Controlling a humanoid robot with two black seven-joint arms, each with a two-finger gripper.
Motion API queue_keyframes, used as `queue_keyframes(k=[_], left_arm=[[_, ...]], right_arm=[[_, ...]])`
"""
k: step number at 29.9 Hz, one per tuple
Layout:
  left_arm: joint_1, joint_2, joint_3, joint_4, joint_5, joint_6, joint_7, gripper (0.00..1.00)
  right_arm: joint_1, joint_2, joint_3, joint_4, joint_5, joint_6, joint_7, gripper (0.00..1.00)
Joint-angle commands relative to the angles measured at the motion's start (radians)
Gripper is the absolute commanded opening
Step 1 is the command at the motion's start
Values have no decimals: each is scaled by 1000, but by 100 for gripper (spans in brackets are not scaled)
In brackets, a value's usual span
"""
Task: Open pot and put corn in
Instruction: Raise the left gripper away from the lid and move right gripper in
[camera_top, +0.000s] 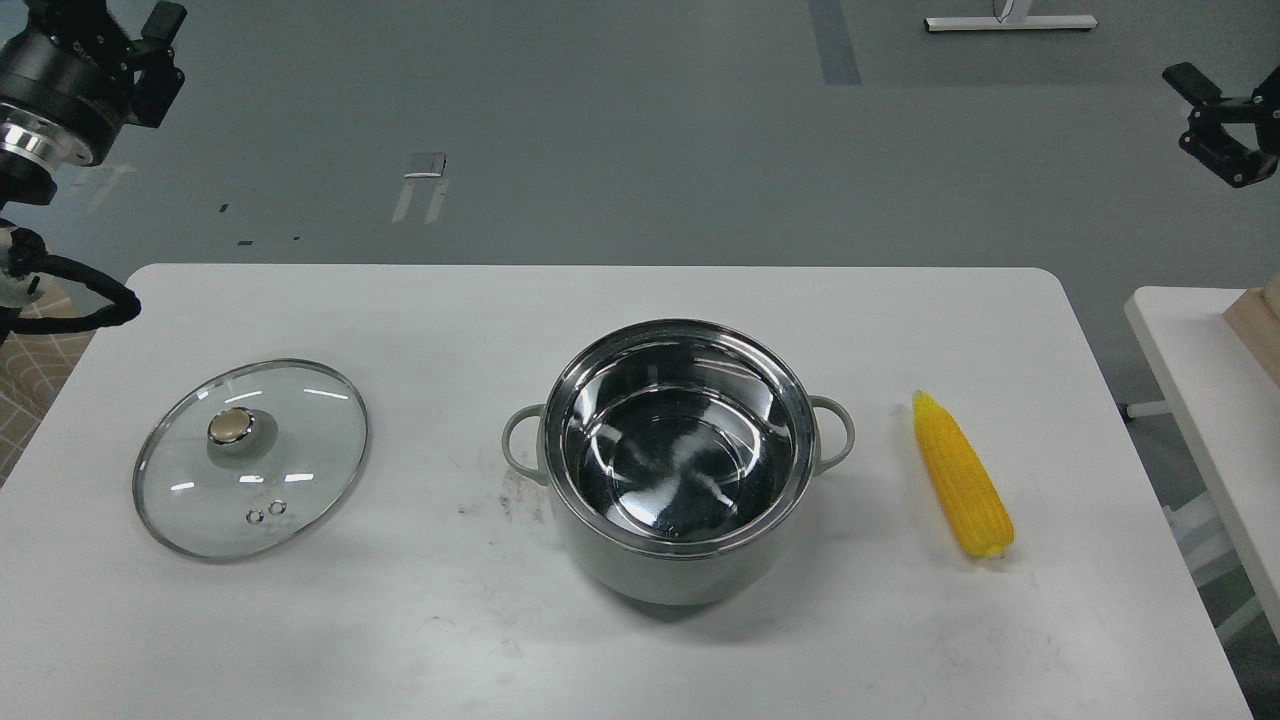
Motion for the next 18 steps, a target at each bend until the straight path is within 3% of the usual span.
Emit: queue_keyframes(k=[1,5,8,15,18], left_arm=[[3,-76,-97,-2,-96,-80,0,97],[16,-102,-168,-2,-101,-80,0,97],[29,-148,-168,-11,-99,-80,0,97],[42,-206,-165,-81,-96,-80,0,98],[43,-211,-165,-81,-95,-80,0,98]], right_arm=[[107,-75,-220,87,-185,0,-5,100],[103,-96,-298,175,-339,0,-15,100],[98,-90,-367,204,-503,0,-49,100],[71,-75,-452,297,-812,0,-58,100],[37,-73,-464,330,-902,0,-97,100]])
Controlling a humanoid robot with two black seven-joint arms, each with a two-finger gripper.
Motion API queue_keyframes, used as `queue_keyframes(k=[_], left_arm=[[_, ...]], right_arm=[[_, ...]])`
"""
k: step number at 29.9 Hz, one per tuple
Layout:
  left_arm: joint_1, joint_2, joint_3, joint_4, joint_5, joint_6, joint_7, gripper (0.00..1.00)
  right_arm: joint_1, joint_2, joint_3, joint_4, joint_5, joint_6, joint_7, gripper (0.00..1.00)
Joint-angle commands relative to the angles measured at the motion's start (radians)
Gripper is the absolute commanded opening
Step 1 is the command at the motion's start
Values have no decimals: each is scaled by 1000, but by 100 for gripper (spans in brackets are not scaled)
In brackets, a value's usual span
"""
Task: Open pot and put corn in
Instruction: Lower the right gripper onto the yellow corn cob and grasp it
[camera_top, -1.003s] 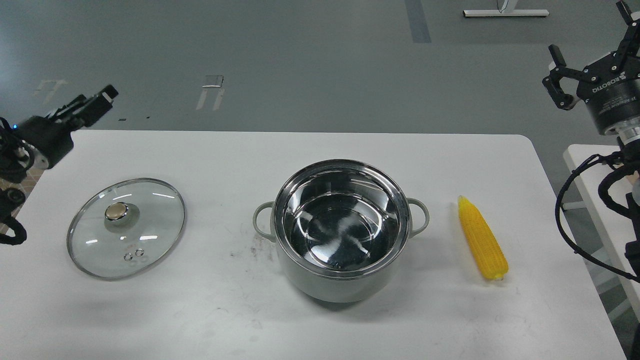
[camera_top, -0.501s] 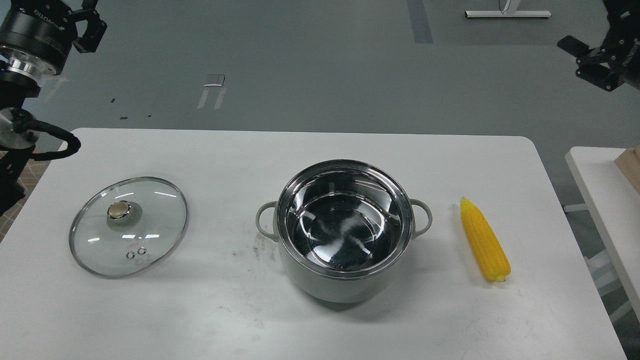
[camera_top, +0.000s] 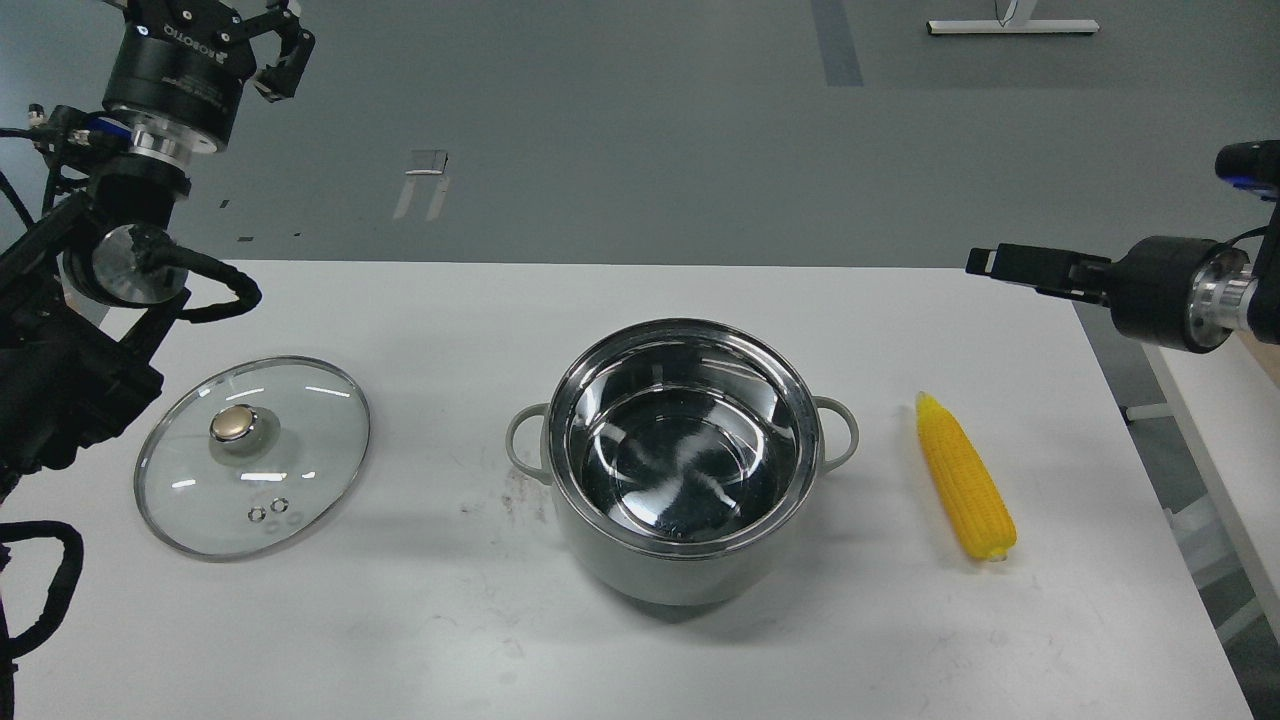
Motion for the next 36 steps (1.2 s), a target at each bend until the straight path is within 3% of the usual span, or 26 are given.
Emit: queue_keyframes(k=[1,4,14,19,23,30,32,33,35,36], left_arm=[[2,-6,0,0,1,0,0,98],[5,-5,2,0,1,0,0,98],[16,6,2,-2,7,0,0,98],[16,0,2,0,7,0,0,98],[22,-6,3,4,12,0,0,98],[23,-5,5,9,12,0,0,98],[23,-6,3,9,12,0,0,98],[23,-6,3,9,12,0,0,98],[22,-6,3,9,12,0,0,98],[22,-8,3,7,12,0,0,98]], right_arm=[[-41,6,-16,38,-110,0,-42,100],[-106,41,-20,52,-165,0,-75,100],[-228,104,-17,43,-305,0,-79,97],[-243,139,-17,40,-355,0,-90,82],[-260,151,-17,30,-433,0,-124,82],[-272,155,-16,7,-474,0,-125,82],[-274,167,-16,7,-475,0,-127,72],[-274,167,-16,7,-475,0,-127,72],[-278,170,-16,6,-481,0,-127,61],[-278,171,-17,6,-484,0,-130,51]])
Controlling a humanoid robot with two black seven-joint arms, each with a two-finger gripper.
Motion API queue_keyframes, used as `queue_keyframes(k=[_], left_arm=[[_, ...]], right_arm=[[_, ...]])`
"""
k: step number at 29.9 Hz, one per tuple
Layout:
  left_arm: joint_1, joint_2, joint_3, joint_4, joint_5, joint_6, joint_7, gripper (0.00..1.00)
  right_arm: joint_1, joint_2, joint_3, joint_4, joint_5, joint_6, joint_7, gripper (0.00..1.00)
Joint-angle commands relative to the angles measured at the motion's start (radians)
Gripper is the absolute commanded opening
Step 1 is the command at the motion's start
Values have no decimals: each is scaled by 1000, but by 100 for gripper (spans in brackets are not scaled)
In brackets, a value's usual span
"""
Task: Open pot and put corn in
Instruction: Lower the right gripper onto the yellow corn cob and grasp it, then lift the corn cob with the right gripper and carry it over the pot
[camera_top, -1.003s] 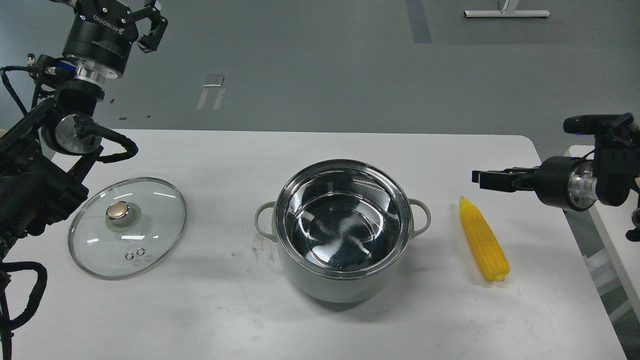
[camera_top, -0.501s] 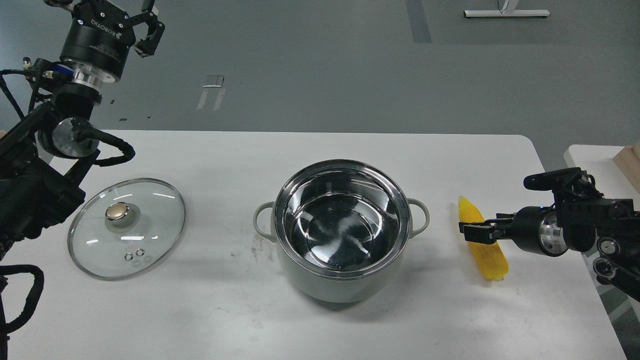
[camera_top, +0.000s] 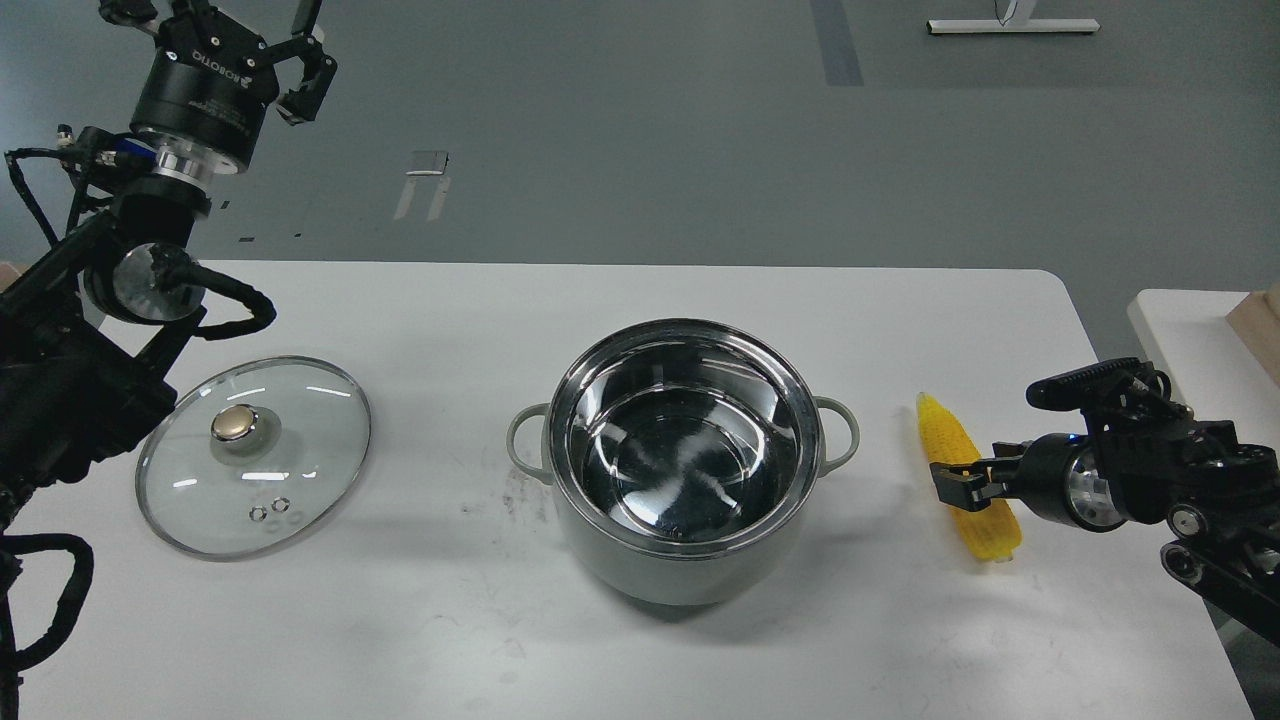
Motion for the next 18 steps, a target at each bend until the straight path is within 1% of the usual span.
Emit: queue_keyframes(k=[1,3,4,5,6,7,8,10,13,15,18], left_arm=[[-1,-2,-1,-3,0,0,0,98],[-1,0,-1,-8,0,0,0,98],[0,0,-1,-9,0,0,0,98],[0,0,-1,-9,0,0,0,98],[0,1,0,-9,0,0,0,98],[-1,1,0,-9,0,0,0,98],[-1,1,0,-9,0,0,0,98],[-1,1,0,-11,0,0,0,98],[-4,4,-1,-12,0,0,0,98],[-6,9,-1,-14,0,0,0,98],[-6,18,-1,-29,0,0,0,98]], right_arm=[[-6,4,-1,-1,-7,0,-11,40],[-10,4,0,0,-5,0,-22,31],[-15,4,3,2,-5,0,-25,24],[-15,4,3,2,-4,0,-26,21],[-16,3,6,2,-4,0,-26,12],[-16,3,8,2,-2,0,-26,8],[-18,-2,9,2,-2,0,-26,0],[-16,-8,19,3,-1,0,-26,0],[-16,-36,100,6,12,0,-17,0],[-15,-71,217,25,35,0,-14,0],[-3,-82,339,57,97,0,-14,0]])
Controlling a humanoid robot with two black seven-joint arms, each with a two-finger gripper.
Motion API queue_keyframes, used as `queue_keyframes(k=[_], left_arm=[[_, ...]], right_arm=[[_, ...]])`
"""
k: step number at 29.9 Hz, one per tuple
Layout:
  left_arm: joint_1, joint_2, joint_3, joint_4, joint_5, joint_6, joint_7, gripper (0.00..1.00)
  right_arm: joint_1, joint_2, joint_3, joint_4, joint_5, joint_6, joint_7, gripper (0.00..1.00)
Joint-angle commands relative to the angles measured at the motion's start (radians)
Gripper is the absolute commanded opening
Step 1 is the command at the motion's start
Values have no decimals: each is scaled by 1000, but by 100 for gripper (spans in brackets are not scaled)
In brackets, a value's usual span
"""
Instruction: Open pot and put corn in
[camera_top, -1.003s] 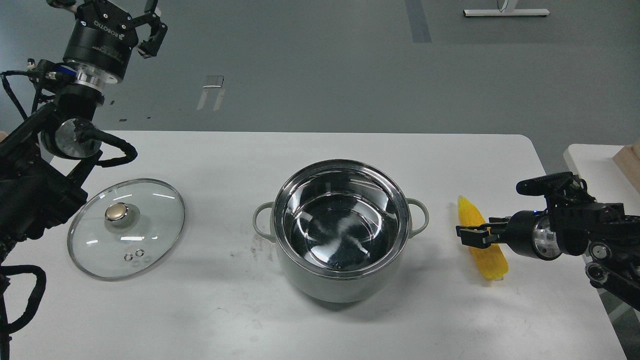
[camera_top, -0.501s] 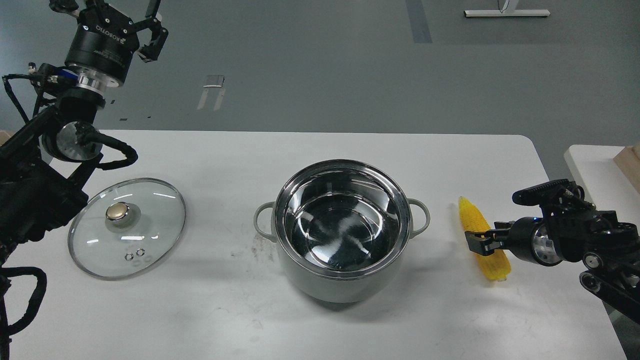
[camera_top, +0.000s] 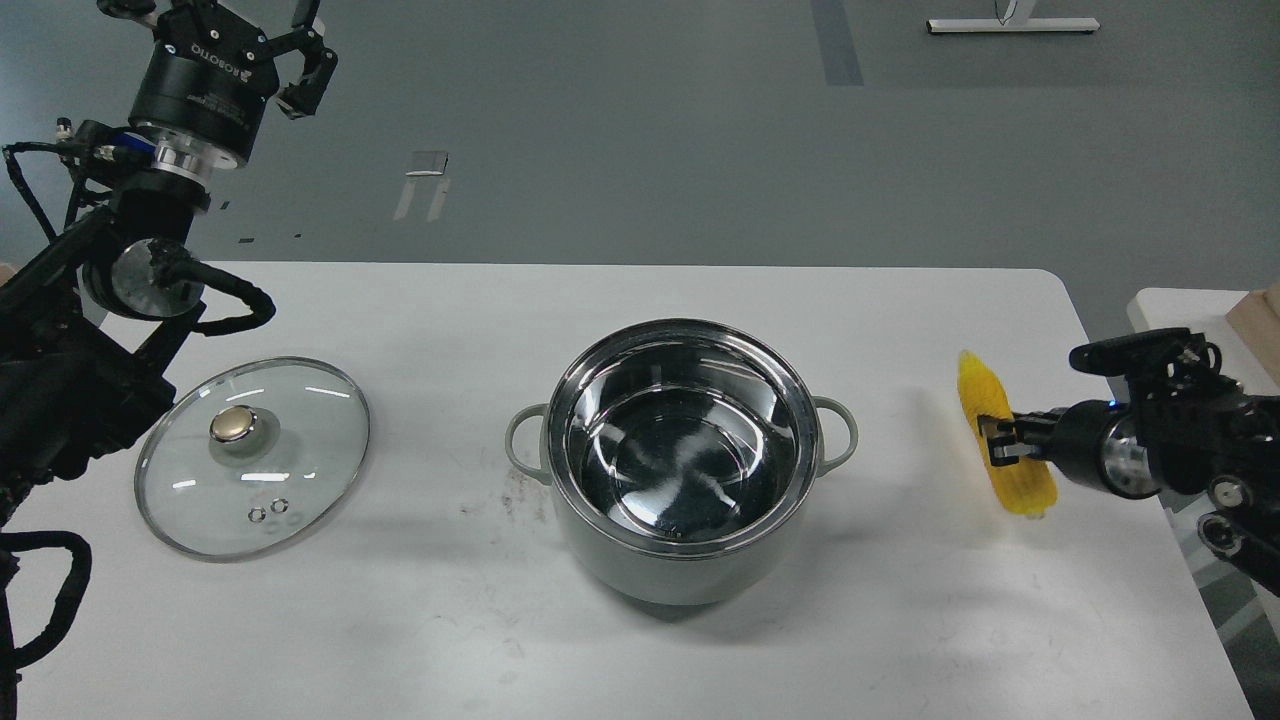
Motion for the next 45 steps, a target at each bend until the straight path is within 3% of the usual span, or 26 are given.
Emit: queue_keyframes(k=[1,5,9,14,19,27,28,29,30,31,36,39,42,45], left_arm=[[-1,8,-1,-20,0,0,0,98],[-1,14,1,-36,0,4,0,98],[-1,11,-1,-36,0,16,0,98],[1,7,-1,-36,0,19,2,98],[1,2,-2,-36,0,9,5,98],[2,2,-1,-36,0,4,19,98],[4,4,-2,-36,0,4,25,98],[4,5,-2,-36,0,4,28,98],[4,5,-2,-36,0,4,28,98],[4,7,-2,-36,0,2,30,98],[4,7,-4,-36,0,1,29,98],[4,4,-4,-36,0,0,30,98],[4,1,-4,-36,0,0,28,98],[4,-1,-4,-36,0,1,30,98]], right_arm=[[12,-15,148,41,82,0,1,0],[44,20,245,154,165,0,1,0],[73,187,242,272,165,0,-2,0],[104,348,124,300,160,0,-49,0],[153,356,-69,288,152,0,-52,0],[142,350,-166,271,119,0,-52,0],[142,350,-178,269,119,0,-52,4],[141,350,-180,268,119,0,-52,14],[141,350,-180,268,119,0,-52,14],[139,351,-182,268,119,0,-52,26],[142,351,-182,265,117,0,-52,52],[144,350,-180,259,119,0,-51,58],[144,356,-176,259,117,0,-48,79],[145,361,-174,259,119,0,-48,86]])
